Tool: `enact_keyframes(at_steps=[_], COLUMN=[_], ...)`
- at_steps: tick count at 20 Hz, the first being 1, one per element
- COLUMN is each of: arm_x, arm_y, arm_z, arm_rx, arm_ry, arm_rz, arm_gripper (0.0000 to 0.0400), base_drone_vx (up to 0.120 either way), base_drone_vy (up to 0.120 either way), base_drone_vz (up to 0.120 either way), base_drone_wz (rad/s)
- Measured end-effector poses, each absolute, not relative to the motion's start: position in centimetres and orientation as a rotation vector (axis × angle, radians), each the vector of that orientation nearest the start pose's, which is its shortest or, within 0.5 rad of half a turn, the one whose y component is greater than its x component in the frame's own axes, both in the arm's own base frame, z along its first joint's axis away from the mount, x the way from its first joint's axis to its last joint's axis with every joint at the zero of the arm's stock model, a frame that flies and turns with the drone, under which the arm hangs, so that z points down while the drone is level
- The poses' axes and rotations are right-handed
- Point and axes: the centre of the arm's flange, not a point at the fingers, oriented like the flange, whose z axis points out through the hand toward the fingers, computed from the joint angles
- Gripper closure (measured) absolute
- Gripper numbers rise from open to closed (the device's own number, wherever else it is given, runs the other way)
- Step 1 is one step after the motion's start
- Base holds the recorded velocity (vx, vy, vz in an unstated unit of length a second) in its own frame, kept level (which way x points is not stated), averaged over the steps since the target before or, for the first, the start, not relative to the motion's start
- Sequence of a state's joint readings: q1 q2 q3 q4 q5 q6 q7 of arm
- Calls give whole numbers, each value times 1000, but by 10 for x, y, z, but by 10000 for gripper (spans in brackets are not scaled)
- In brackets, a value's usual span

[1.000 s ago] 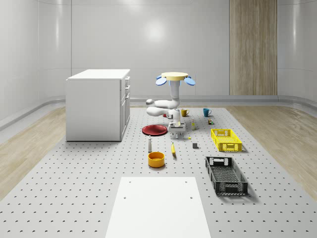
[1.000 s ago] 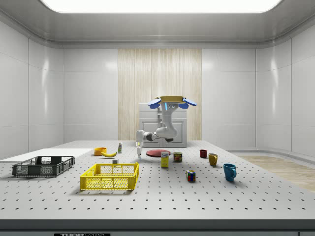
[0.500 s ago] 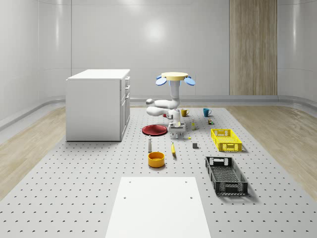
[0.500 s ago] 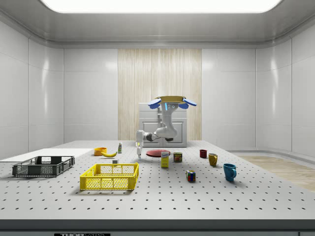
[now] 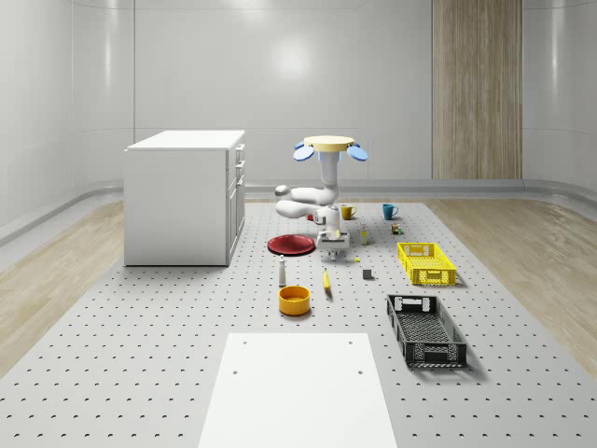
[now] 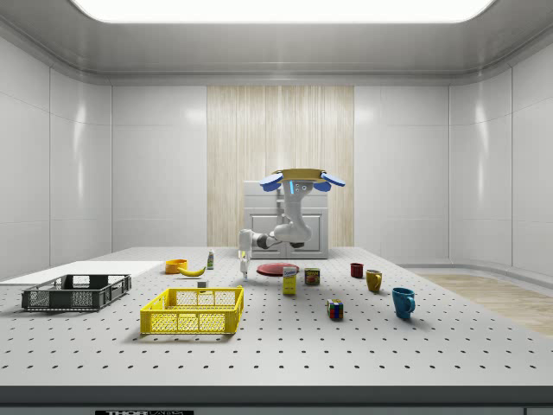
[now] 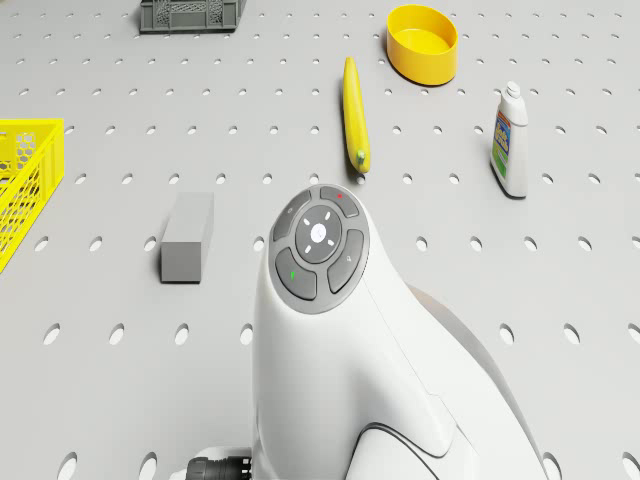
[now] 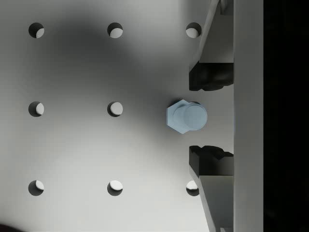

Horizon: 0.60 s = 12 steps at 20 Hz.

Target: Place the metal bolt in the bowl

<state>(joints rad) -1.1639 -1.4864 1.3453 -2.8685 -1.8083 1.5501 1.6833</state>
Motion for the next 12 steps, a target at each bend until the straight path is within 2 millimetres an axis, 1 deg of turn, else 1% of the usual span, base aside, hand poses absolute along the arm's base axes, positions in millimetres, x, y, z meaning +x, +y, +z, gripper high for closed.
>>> enact_keyframes(at_steps=[2,5,12], arm_x=[307,307,307], arm_y=[0,0,0], arm_z=[497,497,495], arm_rx=[1,1,1], arm_ry=[-2,-2,-2], arm_rz=[785,785,785], arm_gripper=[271,286,298], base_drone_vx=[0,0,0], base_drone_vy=[0,0,0], base_drone_vz=[0,0,0], base_drone_wz=[0,0,0])
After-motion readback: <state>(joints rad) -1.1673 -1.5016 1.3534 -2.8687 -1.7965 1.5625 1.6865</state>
